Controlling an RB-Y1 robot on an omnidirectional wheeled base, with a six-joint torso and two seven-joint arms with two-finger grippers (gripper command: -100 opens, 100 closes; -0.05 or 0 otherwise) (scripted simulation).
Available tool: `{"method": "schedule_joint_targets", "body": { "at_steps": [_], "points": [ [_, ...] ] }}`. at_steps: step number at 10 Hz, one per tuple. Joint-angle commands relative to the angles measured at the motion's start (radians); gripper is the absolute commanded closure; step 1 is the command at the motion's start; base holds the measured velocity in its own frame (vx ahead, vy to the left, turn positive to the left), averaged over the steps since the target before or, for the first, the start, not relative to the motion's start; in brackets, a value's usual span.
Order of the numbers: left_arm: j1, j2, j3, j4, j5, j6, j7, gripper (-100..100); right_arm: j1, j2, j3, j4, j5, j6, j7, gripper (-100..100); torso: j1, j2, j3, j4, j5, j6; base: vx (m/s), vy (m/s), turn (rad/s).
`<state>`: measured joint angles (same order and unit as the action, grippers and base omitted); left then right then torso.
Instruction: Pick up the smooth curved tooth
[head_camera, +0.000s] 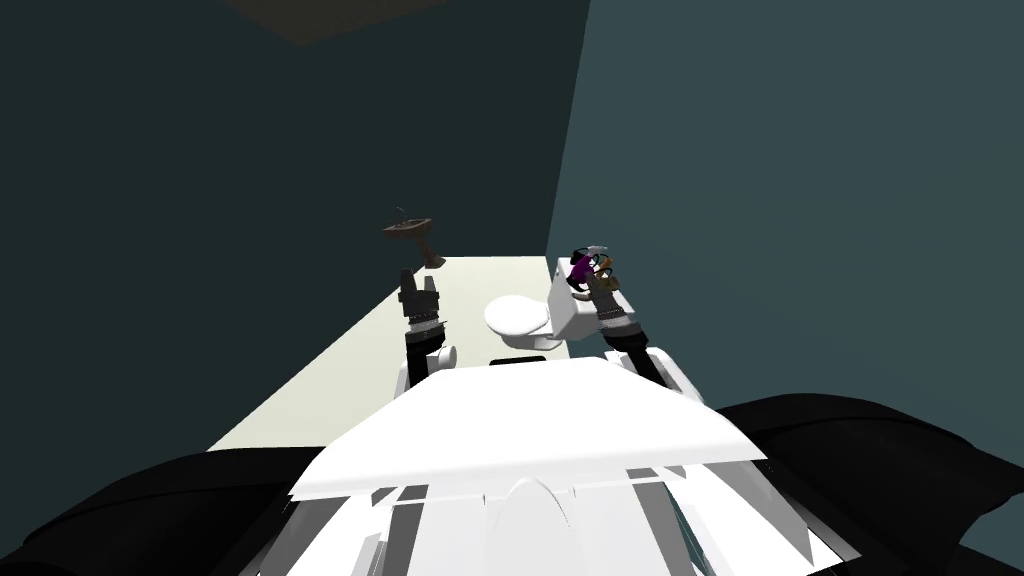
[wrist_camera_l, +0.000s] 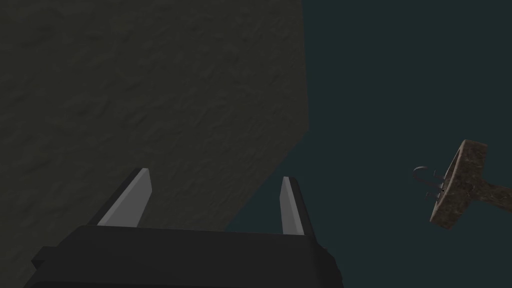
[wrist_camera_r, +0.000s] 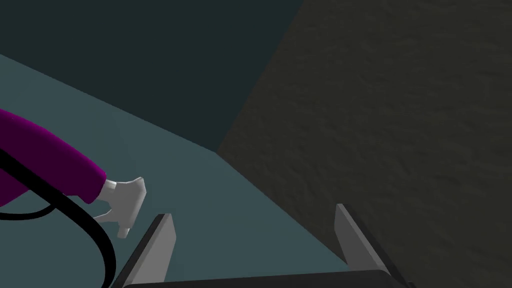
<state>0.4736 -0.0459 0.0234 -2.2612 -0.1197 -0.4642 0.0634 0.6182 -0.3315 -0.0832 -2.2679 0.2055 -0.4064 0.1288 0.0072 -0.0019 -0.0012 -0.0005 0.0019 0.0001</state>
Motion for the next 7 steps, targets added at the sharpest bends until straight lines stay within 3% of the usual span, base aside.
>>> {"method": "schedule_joint_targets", "body": {
  "at_steps": [1, 7],
  "points": [
    [0.0, 0.0, 0.0, 0.0, 0.0, 0.0, 0.0, 0, 0.02, -0.05, -0.014, 0.015, 0.021, -0.002, -0.006, -100, 0.0, 0.0, 0.0, 0.0, 0.0, 0.0, 0.039, 0.089, 0.107],
    [0.0, 0.0, 0.0, 0.0, 0.0, 0.0, 0.0, 0, 0.079, -0.224, -0.053, 0.068, 0.076, -0.016, -0.021, -100, -0.003, 0.001, 0.001, 0.0, -0.001, 0.0, 0.028, 0.077, 0.095]
  ]
}}
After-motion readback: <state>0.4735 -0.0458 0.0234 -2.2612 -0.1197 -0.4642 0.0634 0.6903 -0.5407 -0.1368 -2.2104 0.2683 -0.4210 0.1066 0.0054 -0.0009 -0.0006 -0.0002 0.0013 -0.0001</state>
